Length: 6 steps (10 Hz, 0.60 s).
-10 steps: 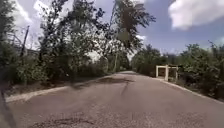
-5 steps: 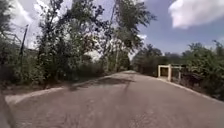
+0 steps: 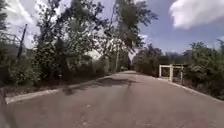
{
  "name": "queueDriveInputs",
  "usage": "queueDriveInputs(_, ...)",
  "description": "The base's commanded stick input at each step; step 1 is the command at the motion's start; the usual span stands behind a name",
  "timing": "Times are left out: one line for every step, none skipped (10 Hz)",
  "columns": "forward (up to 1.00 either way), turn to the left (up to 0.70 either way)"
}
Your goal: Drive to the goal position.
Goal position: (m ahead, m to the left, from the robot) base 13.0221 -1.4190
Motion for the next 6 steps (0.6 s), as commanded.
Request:
queueDriveInputs(0.5,0.0)
queueDriveInputs(0.5,0.0)
queueDriveInputs(0.5,0.0)
queueDriveInputs(0.5,0.0)
queueDriveInputs(0.5,0.0)
queueDriveInputs(0.5,0.0)
